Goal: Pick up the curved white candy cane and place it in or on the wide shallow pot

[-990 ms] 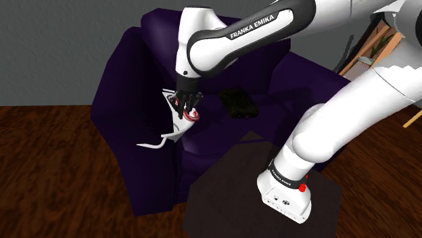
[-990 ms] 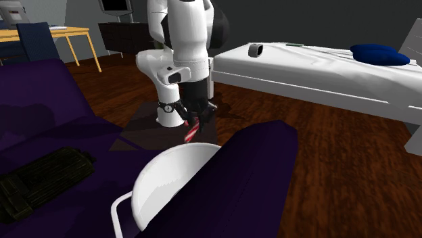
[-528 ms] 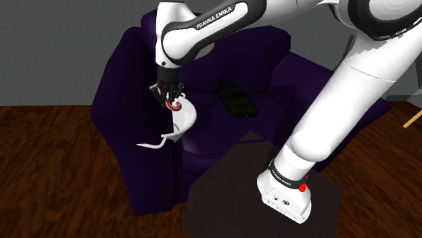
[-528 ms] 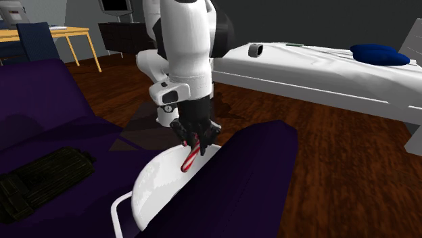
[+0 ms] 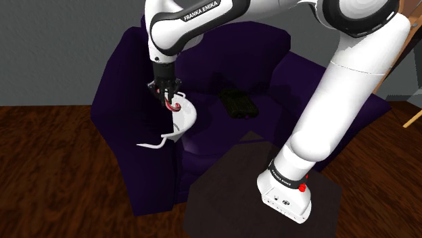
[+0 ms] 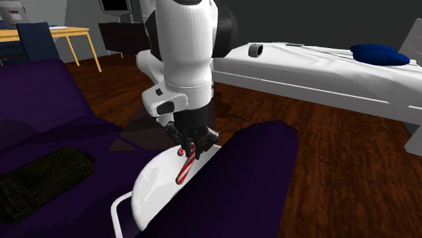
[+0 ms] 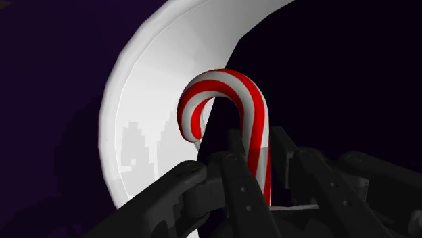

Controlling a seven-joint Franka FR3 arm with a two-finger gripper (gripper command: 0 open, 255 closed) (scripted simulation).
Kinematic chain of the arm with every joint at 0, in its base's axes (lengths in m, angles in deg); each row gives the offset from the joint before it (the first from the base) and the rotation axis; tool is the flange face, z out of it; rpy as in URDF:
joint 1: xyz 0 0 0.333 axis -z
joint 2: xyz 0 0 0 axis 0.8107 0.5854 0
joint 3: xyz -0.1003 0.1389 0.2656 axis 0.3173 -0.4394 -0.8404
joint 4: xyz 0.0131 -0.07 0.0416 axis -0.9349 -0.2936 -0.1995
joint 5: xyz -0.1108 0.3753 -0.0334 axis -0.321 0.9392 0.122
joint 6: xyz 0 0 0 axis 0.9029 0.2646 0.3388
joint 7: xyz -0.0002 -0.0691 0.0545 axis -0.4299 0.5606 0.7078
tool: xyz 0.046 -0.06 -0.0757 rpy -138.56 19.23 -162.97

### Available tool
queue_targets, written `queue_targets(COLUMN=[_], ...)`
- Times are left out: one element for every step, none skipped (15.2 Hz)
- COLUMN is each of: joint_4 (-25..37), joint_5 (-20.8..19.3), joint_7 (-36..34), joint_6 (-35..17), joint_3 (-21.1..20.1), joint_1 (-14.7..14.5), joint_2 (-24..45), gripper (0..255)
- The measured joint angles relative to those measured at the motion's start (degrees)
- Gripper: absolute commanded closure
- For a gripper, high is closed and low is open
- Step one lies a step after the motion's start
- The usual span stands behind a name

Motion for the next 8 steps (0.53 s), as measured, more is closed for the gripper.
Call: queue_targets(joint_4=[0.5, 0.9, -0.2, -0.2, -0.6, 0.2, 0.4, 1.4], joint_5=[-0.7, -1.0, -0.9, -1.5, -1.7, -2.3, -2.3, -2.6], joint_7=[-0.5, -0.6, 0.0, -0.3, -0.9, -1.0, -0.8, -1.1], joint_6=[0.5, 1.1, -0.8, -1.2, -1.5, -0.7, -0.9, 0.5], joint_3=[0.0, 0.1, 0.4, 0.5, 0.6, 0.6, 0.8, 0.9], joint_1=[-0.2, -0.3, 0.0, -0.2, -0.4, -0.5, -0.5, -0.7], joint_2=[0.3, 0.4, 1.2, 0.9, 0.3, 0.7, 1.2, 1.6], gripper=[255, 255, 255, 255, 255, 255, 255, 255])
